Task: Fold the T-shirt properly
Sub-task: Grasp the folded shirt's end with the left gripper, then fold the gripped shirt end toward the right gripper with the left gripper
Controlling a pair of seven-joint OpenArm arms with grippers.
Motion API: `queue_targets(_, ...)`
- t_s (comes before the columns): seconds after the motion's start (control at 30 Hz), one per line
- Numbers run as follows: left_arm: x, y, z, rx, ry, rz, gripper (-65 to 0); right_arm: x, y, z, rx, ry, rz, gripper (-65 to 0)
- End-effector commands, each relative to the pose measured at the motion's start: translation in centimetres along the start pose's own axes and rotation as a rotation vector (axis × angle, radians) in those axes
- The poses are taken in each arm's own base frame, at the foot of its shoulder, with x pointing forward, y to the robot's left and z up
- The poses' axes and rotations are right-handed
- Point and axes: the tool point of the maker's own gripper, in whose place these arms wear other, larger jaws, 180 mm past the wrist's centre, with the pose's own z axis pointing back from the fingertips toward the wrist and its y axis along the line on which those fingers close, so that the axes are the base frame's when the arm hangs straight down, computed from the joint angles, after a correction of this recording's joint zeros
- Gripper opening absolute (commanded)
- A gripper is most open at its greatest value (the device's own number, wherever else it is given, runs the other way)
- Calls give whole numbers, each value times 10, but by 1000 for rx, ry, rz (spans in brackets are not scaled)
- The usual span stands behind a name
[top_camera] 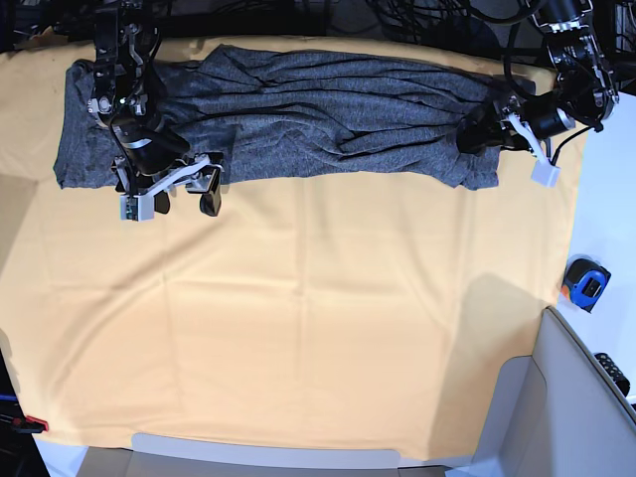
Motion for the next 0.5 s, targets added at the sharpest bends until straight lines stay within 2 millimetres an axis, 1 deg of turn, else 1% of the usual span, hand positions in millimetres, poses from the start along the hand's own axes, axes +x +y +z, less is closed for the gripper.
queue_targets(0.0, -10, 5, 2, 28, 62, -8, -376, 16, 2, 2, 10, -56, 7, -146)
queue_targets(0.1, -10, 5, 2, 28, 62, -8, -507, 16, 2, 2, 10, -55, 8, -146)
queue_targets(0.17, -10, 5, 2, 28, 62, -8, -628, 16, 1, 2, 9, -55, 10, -146)
queue_targets(0.2, -10, 5, 3, 29, 62, -8, -650, 16, 1, 2, 9, -55, 10, -146)
queue_targets(0.3, -9, 5, 4, 30, 60, -10, -645, 17, 1, 2, 8, -55, 13, -146)
queue_targets(0.4, -4, 2, 4, 26, 42, -22, -650, 17, 0, 2, 8, -57, 13, -146)
queue_targets(0.43, 2, -3, 5, 24, 31, -50, -650, 18, -1, 3, 6, -57, 14, -146)
queue_targets(0.47, 9, -10, 6, 22, 18, -87, -650, 20, -7, 4, -9, -62, 19, -146)
